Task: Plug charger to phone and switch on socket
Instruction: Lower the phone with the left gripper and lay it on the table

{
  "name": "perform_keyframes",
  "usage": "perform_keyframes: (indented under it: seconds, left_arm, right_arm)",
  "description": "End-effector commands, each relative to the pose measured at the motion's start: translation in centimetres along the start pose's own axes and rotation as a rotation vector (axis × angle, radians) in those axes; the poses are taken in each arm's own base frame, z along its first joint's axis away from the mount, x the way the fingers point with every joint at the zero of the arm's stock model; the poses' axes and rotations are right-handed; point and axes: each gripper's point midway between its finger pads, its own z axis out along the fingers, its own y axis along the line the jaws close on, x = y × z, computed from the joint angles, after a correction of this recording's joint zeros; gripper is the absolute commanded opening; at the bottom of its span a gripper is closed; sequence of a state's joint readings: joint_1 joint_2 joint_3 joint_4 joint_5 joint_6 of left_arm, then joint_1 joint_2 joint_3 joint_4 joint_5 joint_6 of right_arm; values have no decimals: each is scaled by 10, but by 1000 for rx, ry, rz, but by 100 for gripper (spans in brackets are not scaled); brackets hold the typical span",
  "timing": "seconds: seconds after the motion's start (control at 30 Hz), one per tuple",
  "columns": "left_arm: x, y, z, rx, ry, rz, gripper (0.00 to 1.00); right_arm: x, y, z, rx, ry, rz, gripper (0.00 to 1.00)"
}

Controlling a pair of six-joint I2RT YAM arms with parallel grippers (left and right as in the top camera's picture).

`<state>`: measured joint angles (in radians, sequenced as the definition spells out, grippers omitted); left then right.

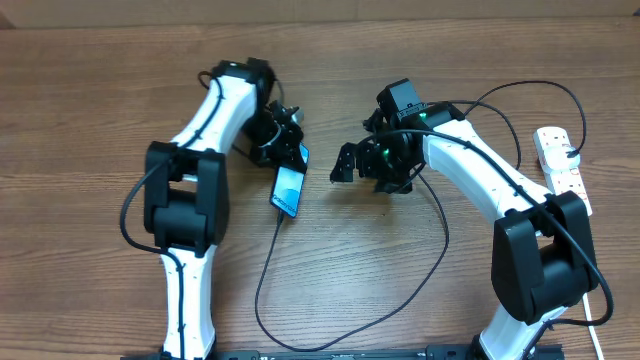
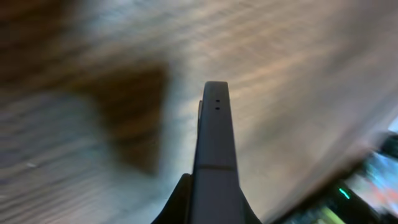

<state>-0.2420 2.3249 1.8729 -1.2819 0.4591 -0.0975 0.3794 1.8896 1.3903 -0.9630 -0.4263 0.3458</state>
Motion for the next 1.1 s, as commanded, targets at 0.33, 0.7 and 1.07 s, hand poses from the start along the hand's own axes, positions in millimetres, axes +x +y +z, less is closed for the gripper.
perform_keyframes:
  seconds: [0.33,0.7,1.07]
  left_arm:
    - [-11,11,4,-311,-102,-124,8]
    - [-9,13,5,-313,-94,-130,28]
    - [-10,13,5,-313,-95,-130,36]
  right_arm:
    - [-10,-16,-6,88,-55,-8,100]
    - [-11,-17,-6,98,-60,-8,100]
    - [-11,-17,-6,98,-59,-8,100]
